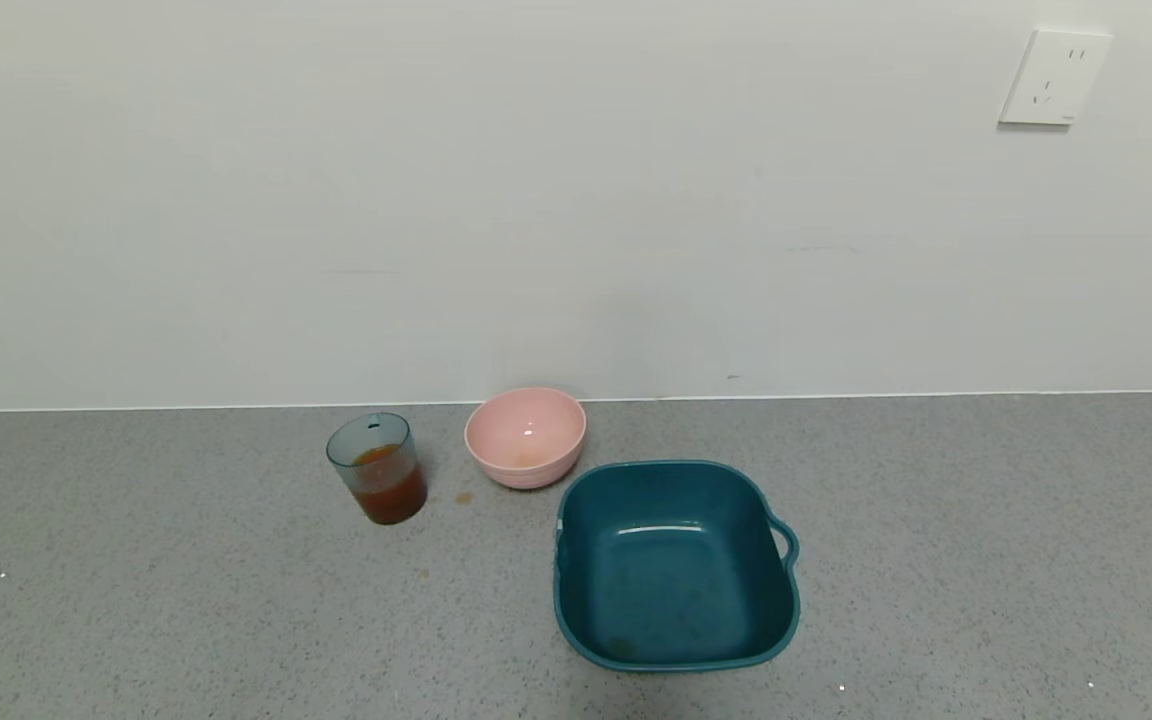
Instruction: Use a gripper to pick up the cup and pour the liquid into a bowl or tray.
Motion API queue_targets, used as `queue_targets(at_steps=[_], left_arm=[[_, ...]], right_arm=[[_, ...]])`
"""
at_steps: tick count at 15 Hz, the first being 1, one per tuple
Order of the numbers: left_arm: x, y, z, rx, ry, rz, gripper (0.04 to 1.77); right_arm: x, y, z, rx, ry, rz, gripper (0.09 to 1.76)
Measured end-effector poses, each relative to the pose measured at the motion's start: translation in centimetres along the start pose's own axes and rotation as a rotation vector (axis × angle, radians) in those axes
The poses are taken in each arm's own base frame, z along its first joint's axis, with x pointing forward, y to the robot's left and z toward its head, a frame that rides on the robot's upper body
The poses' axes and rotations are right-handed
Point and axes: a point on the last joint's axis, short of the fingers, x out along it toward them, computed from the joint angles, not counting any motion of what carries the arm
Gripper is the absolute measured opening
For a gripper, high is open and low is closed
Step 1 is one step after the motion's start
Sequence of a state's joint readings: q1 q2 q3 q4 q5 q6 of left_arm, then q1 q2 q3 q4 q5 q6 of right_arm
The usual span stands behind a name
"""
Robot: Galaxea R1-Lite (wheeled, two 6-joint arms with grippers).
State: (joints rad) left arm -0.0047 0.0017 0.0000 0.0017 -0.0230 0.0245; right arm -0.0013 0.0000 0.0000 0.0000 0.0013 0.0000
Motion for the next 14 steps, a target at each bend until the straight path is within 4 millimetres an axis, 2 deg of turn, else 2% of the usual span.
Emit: queue_targets(at_steps=[4,9,14], left_arm=[[0.0,0.0,0.0,-0.028,0.0,-0.001,1.72],[-0.2,0.0,0.6,0.018,-0.019,-0.012,1.72],[-1.0,0.0,4.5,0.021,-0.101,-0.022,1.72]], right_arm=[[0.0,0.0,0.0,0.001,0.0,0.0,1.71],[0.0,0.0,0.0,0.002,0.0,-0.001,1.71],[0.0,0.0,0.0,0.001,0.002,-0.001,1.71]])
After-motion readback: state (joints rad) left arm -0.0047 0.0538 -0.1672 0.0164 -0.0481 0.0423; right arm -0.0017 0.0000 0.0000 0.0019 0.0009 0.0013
